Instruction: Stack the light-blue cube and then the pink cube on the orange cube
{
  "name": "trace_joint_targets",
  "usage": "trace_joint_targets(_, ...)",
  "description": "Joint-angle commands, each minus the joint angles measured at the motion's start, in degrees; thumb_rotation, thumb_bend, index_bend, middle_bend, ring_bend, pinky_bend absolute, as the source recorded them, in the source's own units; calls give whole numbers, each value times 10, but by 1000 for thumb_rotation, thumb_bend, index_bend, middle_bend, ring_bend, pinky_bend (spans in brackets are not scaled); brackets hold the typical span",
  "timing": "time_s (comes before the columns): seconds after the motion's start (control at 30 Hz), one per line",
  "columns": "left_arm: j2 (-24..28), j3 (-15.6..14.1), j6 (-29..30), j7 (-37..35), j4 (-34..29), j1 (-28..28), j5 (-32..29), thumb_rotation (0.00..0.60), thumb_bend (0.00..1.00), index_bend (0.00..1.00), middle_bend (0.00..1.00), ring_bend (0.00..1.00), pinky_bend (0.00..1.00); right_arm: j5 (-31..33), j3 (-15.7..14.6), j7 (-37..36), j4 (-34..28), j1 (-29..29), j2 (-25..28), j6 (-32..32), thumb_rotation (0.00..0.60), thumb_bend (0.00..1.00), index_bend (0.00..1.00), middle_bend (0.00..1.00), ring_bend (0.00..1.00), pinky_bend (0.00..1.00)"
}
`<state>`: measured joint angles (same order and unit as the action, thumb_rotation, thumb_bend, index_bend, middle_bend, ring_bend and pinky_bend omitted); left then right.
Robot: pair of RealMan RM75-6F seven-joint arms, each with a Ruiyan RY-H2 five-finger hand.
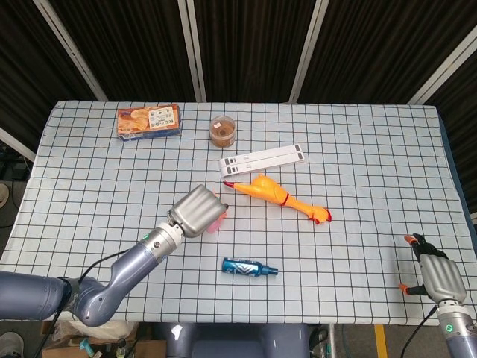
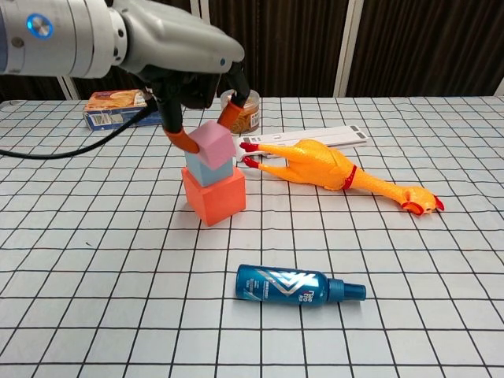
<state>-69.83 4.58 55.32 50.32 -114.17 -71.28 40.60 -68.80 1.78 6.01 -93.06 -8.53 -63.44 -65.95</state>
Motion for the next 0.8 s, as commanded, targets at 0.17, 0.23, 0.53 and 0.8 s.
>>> trace_joint_targets(0.17, 22, 10, -1, 2, 17, -12, -14, 600, 448, 561, 950, 827, 984, 3, 0, 2, -1, 0, 0, 0, 600, 96, 136, 79, 160, 222)
trace_joint_targets(0.23, 23, 9, -5, 0, 22, -13, -17, 600, 448, 561, 950, 826, 983, 3, 0, 3, -1, 0, 0, 0, 600, 96, 136, 80, 160, 222)
trace_joint_targets(0.53, 21, -1, -29, 6, 66, -27, -25, 600, 448, 565, 951, 826, 981, 14, 0, 15, 0, -1, -4, 3, 600, 96, 136, 79, 160, 222)
trace_joint_targets(0.8, 8, -5, -24, 8, 95, -30, -13, 600, 448, 571, 951, 826, 979, 23, 0, 27, 3, -3, -8, 6, 600, 97, 137, 79, 160, 222)
